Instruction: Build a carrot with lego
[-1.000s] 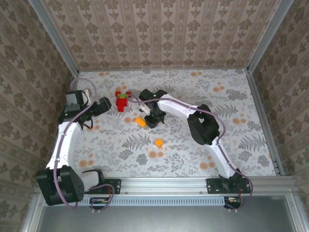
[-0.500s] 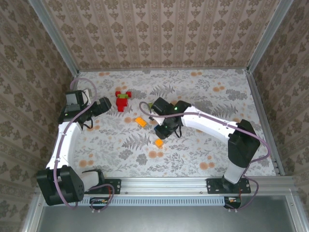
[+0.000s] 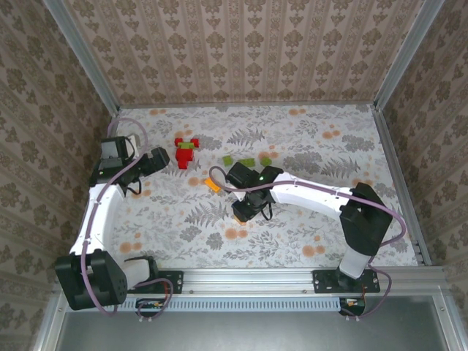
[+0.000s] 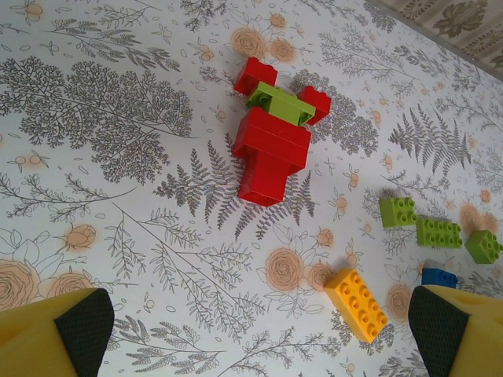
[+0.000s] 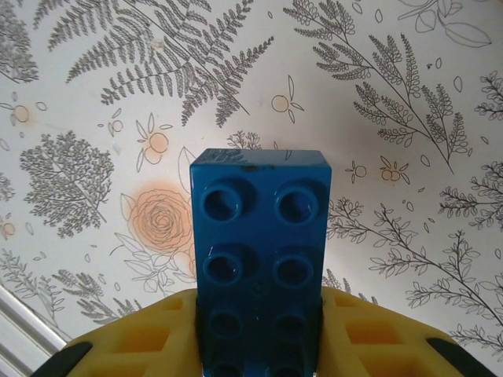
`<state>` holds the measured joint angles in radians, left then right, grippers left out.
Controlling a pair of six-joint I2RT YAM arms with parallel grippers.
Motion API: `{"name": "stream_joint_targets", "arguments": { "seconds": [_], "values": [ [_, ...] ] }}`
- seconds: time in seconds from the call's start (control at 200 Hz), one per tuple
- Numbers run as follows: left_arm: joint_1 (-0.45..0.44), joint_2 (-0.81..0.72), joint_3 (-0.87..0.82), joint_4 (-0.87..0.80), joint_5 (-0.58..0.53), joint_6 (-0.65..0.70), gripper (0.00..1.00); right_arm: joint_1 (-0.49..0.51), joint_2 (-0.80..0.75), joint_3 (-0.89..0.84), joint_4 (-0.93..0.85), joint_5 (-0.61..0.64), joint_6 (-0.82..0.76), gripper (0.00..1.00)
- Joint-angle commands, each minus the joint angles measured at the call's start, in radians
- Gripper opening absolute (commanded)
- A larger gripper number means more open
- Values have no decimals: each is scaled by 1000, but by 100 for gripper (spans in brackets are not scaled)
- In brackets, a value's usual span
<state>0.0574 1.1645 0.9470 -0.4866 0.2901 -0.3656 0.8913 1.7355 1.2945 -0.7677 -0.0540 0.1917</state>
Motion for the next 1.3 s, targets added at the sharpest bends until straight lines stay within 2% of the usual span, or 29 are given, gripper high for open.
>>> {"name": "stream_joint_targets", "arguments": {
  "seconds": [0.0,0.775,1.295],
  "values": [
    [-7,3,14,-6,-7,21,100,5,36,28,-3,31,17,33],
    [-11,6,17,-9,-13,23,100,17,99,31,-12,12,8,33],
    [-12,6,16,-9,-12,24,100,46,178,52,-80,35,0,34]
  ]
}}
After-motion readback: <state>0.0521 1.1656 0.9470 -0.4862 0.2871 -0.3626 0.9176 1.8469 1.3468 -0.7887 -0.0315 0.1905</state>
